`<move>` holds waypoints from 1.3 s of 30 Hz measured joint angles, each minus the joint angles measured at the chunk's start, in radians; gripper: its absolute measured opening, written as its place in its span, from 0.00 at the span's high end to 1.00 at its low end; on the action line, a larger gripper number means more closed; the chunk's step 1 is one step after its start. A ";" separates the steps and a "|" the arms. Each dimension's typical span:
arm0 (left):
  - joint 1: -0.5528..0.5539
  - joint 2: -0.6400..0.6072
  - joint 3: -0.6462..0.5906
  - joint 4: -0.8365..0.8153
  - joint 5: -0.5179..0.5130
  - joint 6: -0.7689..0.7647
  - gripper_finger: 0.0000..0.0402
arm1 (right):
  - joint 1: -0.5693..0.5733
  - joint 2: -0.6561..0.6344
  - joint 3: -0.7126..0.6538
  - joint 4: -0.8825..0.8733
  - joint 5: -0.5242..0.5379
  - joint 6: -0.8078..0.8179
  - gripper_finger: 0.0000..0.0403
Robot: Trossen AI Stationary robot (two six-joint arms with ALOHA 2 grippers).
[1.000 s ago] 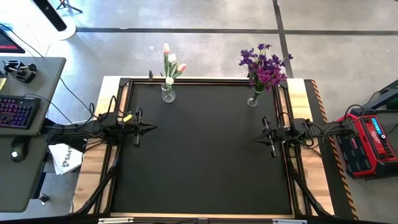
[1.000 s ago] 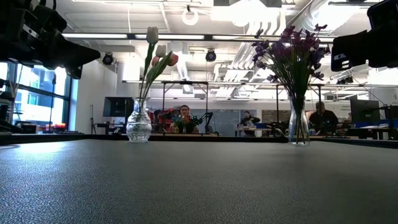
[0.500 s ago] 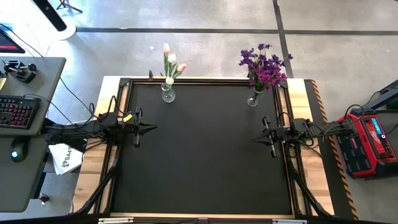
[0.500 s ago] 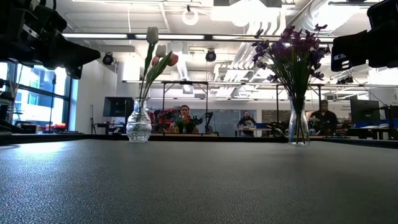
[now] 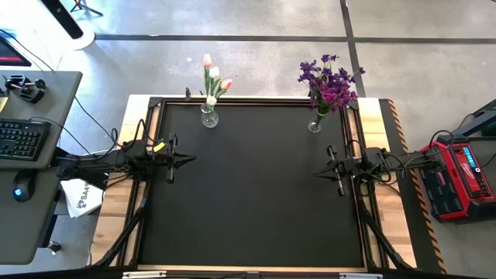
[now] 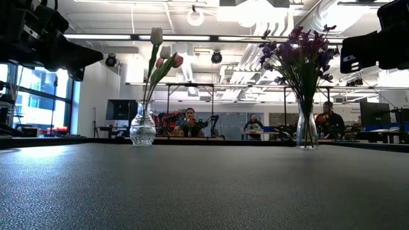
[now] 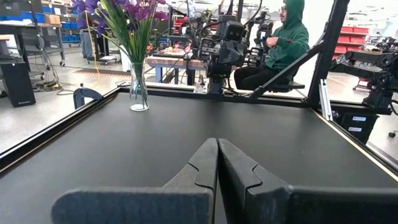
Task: Sort flowers into vase by color
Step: Return to Home Position
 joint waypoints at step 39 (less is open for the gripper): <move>-0.029 0.037 0.000 -0.001 -0.003 0.000 1.00 | 0.000 0.000 0.000 0.000 0.000 0.000 1.00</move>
